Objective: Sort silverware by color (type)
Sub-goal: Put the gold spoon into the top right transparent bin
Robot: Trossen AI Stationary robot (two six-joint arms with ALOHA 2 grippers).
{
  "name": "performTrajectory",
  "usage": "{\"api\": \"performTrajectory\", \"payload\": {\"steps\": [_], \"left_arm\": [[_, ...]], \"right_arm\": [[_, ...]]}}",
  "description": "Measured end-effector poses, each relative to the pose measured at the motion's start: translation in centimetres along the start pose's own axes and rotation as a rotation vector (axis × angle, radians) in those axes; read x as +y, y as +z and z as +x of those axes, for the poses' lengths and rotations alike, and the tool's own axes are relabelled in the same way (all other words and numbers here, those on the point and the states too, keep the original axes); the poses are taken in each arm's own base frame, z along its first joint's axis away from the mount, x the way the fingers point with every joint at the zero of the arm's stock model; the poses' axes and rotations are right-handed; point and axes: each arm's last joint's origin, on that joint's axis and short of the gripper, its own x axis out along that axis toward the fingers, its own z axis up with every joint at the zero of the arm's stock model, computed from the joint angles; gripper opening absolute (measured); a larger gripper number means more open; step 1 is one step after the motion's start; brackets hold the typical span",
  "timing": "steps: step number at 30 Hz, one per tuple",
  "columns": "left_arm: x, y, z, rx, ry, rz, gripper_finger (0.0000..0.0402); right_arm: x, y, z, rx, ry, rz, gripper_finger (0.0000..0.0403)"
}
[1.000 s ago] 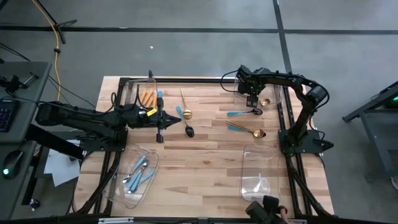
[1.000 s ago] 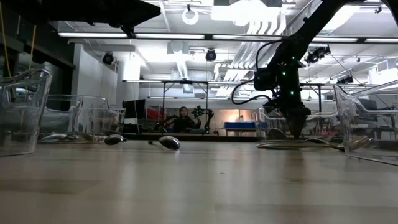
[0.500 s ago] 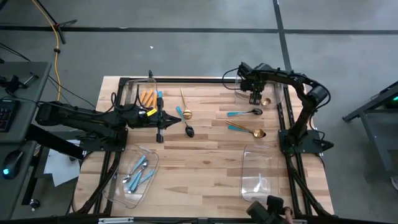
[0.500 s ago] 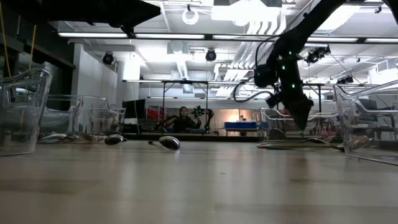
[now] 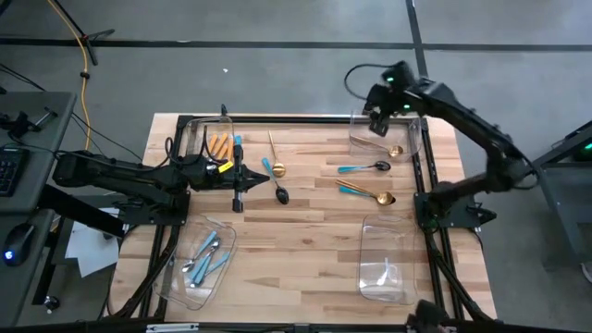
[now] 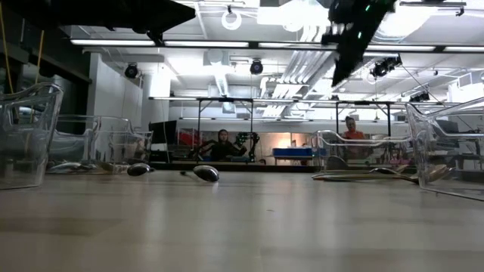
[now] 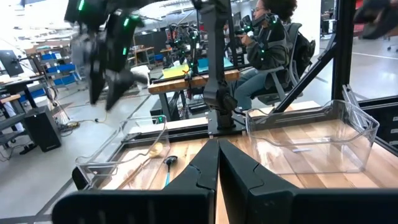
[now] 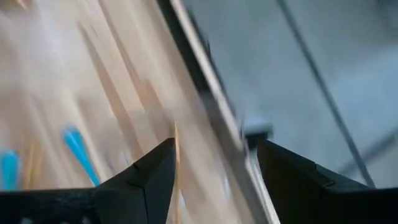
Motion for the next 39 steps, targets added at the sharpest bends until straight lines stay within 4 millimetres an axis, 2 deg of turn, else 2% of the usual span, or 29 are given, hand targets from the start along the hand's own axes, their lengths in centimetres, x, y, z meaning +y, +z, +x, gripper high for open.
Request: {"api": "performTrajectory", "payload": {"steps": [4, 7, 10, 13, 19, 26, 30, 34, 39], "left_arm": [[0.0, 0.0, 0.0, 0.000, 0.000, 0.000, 0.0003], [0.0, 0.0, 0.0, -0.001, 0.000, 0.000, 0.0003], [0.0, 0.0, 0.0, -0.001, 0.000, -0.012, 0.0003], [0.0, 0.0, 0.0, 0.000, 0.000, -0.040, 0.0003], [0.0, 0.0, 0.0, -0.001, 0.000, -0.042, 0.0003], [0.0, 0.0, 0.0, -0.001, 0.000, -0.042, 0.0003], [0.0, 0.0, 0.0, -0.001, 0.000, -0.042, 0.0003], [0.0, 0.0, 0.0, 0.000, 0.000, -0.042, 0.0003], [0.0, 0.0, 0.0, 0.000, 0.000, -0.042, 0.0003]], "right_arm": [[0.2, 0.3, -4.3, -0.260, 0.025, 0.024, 0.0211], [0.2, 0.3, -6.4, -0.382, 0.005, 0.039, 0.0211], [0.3, 0.2, -7.6, -0.437, -0.007, 0.042, 0.0211], [0.3, 0.1, -7.9, -0.447, -0.011, 0.041, 0.0211], [0.3, 0.4, -7.2, -0.446, 0.041, 0.063, 0.0211], [1.5, 2.1, -4.9, -0.487, 0.298, 0.055, 0.0211], [3.8, 4.3, -3.2, -0.519, 0.375, -0.019, 0.0211], [6.9, 6.4, -1.6, -0.559, 0.450, -0.125, 0.0211], [10.8, 7.9, -0.2, -0.568, 0.535, -0.243, 0.0211]]}}
